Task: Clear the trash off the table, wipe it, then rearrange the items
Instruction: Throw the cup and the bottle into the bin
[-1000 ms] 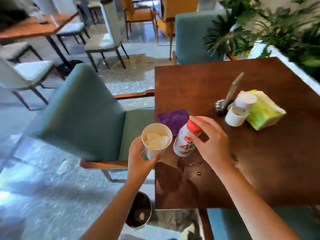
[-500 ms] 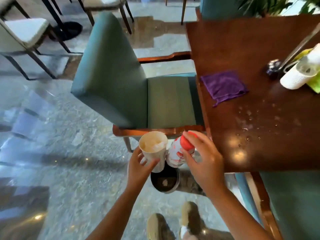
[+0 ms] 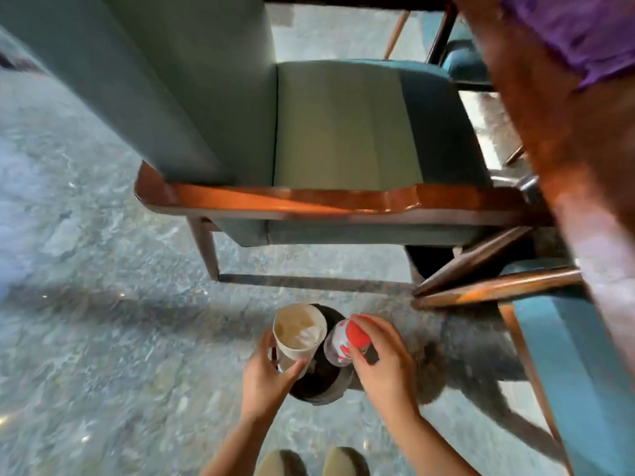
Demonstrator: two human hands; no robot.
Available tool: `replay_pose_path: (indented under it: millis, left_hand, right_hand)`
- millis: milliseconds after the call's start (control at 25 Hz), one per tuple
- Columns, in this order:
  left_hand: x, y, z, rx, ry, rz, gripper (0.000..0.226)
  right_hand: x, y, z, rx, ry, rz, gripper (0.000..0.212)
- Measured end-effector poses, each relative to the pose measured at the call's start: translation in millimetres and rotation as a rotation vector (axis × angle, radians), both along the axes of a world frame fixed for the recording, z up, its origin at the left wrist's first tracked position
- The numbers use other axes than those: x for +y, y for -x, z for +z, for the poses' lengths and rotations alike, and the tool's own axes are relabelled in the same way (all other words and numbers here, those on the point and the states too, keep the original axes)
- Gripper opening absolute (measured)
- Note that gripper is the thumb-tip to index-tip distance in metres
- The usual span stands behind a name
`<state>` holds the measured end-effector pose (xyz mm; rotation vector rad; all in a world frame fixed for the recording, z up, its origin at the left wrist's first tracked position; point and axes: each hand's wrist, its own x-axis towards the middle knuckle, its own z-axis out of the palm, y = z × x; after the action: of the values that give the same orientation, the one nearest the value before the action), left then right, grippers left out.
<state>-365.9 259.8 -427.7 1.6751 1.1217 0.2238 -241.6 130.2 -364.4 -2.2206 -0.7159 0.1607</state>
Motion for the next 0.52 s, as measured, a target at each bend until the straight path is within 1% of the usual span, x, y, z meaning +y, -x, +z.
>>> replay_pose_path:
  millis: [160, 240, 400, 520]
  left_hand:
    - [-2, -2, -78, 0.053, 0.000, -0.002, 0.061]
    - [-1, -7, -106, 0.087, -0.006, -0.046, 0.065]
    - [-11, -19, -138, 0.136, -0.002, -0.130, 0.074]
    - [-17, -27, -143, 0.214, 0.027, -0.124, 0.081]
  right_hand:
    - [5, 6, -95, 0.068, 0.034, 0.000, 0.037]
    - [3, 4, -132, 0.083, 0.085, 0.007, 0.038]
    - [-5, 6, -180, 0.079, 0.164, 0.003, 0.036]
    - [-9, 5, -190, 0.136, 0.273, -0.072, 0.030]
